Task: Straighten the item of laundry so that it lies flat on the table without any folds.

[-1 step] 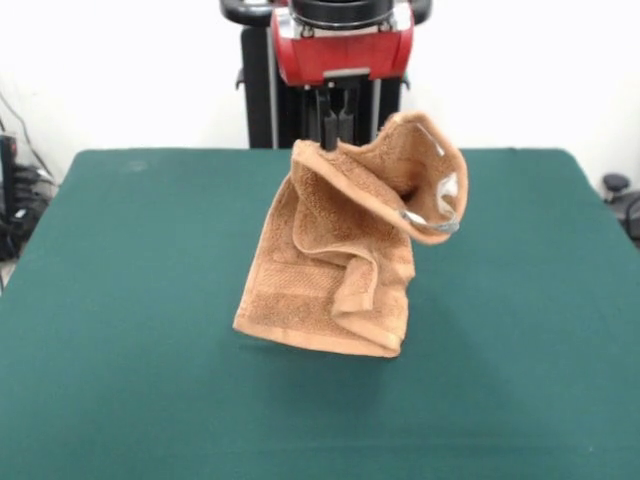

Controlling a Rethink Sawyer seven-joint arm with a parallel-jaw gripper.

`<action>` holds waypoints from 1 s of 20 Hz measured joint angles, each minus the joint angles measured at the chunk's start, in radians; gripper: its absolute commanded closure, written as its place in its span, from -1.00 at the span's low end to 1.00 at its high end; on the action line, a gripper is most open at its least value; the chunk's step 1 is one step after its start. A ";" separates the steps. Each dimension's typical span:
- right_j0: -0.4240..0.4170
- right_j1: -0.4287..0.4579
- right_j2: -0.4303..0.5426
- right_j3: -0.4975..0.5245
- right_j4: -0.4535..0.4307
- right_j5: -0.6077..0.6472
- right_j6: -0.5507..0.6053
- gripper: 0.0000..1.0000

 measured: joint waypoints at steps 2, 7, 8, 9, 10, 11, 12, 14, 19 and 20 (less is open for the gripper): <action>0.000 0.000 0.000 0.000 0.001 0.000 0.000 1.00; 0.000 0.000 0.000 0.000 0.003 0.000 0.000 1.00; 0.000 -0.001 0.000 0.000 0.005 0.001 0.000 1.00; 0.000 -0.002 0.000 0.000 0.006 0.001 0.000 1.00; -0.001 -0.006 0.001 0.000 0.008 0.006 0.000 1.00; -0.002 -0.010 0.001 0.000 0.010 0.010 0.000 1.00; -0.002 -0.019 0.001 0.000 0.013 0.018 0.000 1.00; -0.004 -0.041 0.001 0.000 0.023 0.048 0.000 1.00; -0.004 -0.087 0.001 -0.015 0.032 0.132 0.000 1.00; -0.004 -0.112 0.001 -0.028 0.032 0.173 0.000 1.00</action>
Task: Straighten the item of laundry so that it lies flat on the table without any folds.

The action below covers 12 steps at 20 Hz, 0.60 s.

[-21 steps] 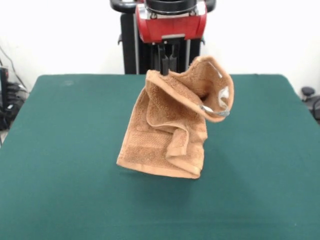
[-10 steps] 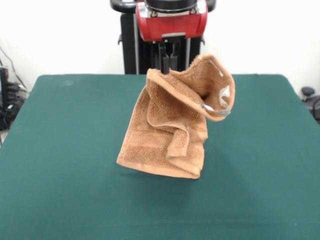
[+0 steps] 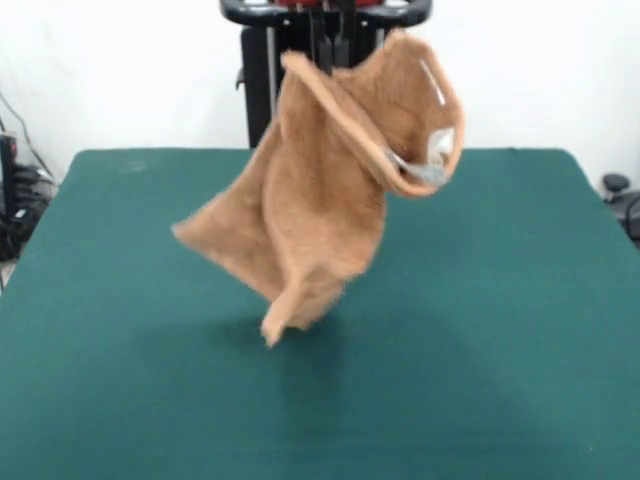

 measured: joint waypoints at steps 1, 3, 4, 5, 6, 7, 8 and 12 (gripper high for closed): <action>0.000 -0.012 0.000 -0.007 0.000 0.018 0.000 1.00; 0.000 -0.042 0.000 -0.031 0.000 0.068 0.000 1.00; 0.000 -0.052 0.000 -0.043 0.000 0.085 0.000 1.00; 0.000 -0.065 0.000 -0.061 0.001 0.111 0.000 1.00; 0.000 -0.072 0.000 -0.076 0.002 0.129 0.000 1.00; 0.000 -0.080 0.000 -0.090 0.003 0.147 0.000 1.00; 0.001 -0.085 0.000 -0.104 0.004 0.162 0.000 1.00; 0.002 -0.103 0.000 -0.158 0.017 0.201 0.000 1.00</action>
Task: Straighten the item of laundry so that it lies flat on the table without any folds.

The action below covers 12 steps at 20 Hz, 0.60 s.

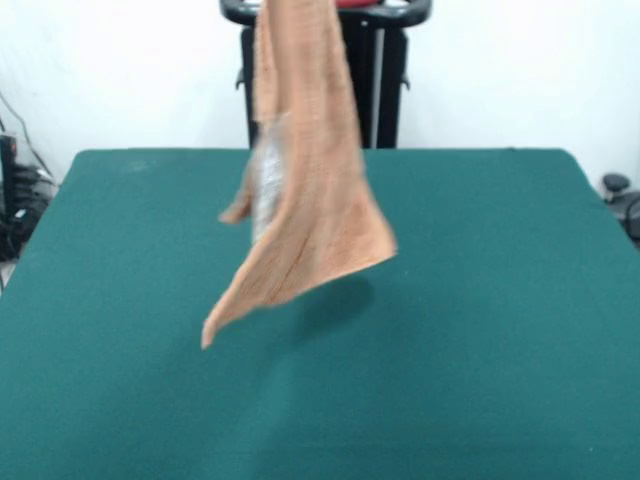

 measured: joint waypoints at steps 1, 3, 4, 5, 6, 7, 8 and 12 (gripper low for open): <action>0.000 0.000 0.000 -0.004 0.001 0.000 0.000 1.00; 0.003 0.001 0.000 -0.022 0.007 0.000 0.000 1.00; 0.003 0.001 0.000 -0.023 0.007 0.000 0.000 1.00; 0.005 0.002 0.000 -0.027 0.008 0.000 0.000 1.00; 0.006 0.003 0.000 -0.028 0.008 0.000 0.000 1.00; 0.007 0.003 0.000 -0.027 0.008 0.000 0.000 1.00; 0.008 0.003 0.000 -0.027 0.008 0.000 0.000 1.00; 0.009 0.005 0.000 -0.027 0.010 0.000 0.000 1.00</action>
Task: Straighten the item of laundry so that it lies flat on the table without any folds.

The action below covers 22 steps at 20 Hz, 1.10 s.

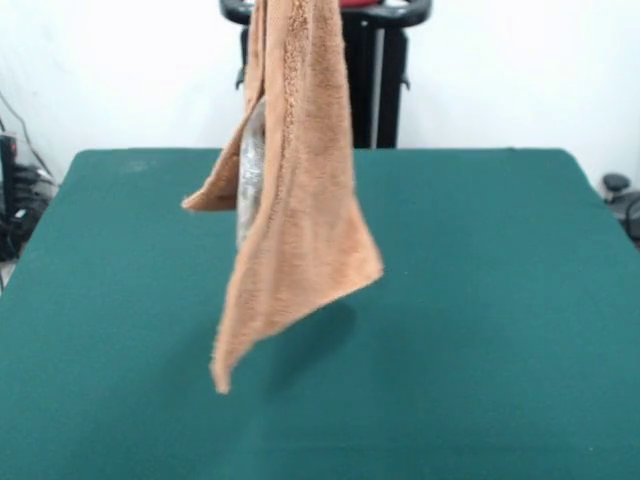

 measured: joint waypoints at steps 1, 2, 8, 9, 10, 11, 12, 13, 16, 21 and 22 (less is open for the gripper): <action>0.000 0.000 0.000 0.000 0.002 0.000 0.000 1.00; -0.001 0.000 0.000 0.000 0.004 0.000 0.000 1.00; -0.011 0.001 0.000 0.003 0.020 -0.026 0.000 1.00; -0.019 0.003 0.000 0.007 0.024 -0.045 0.000 1.00; -0.023 0.004 0.000 0.008 0.025 -0.055 0.000 1.00; -0.027 0.005 0.000 0.009 0.026 -0.065 0.000 1.00; -0.033 0.007 0.000 0.011 0.027 -0.076 0.000 1.00; -0.042 0.009 0.001 0.012 0.028 -0.092 0.000 1.00; -0.075 0.018 0.008 0.014 0.028 -0.130 0.000 1.00; -0.145 0.061 0.021 0.014 0.026 -0.179 0.000 1.00; -0.159 0.072 0.021 0.014 0.026 -0.188 0.000 1.00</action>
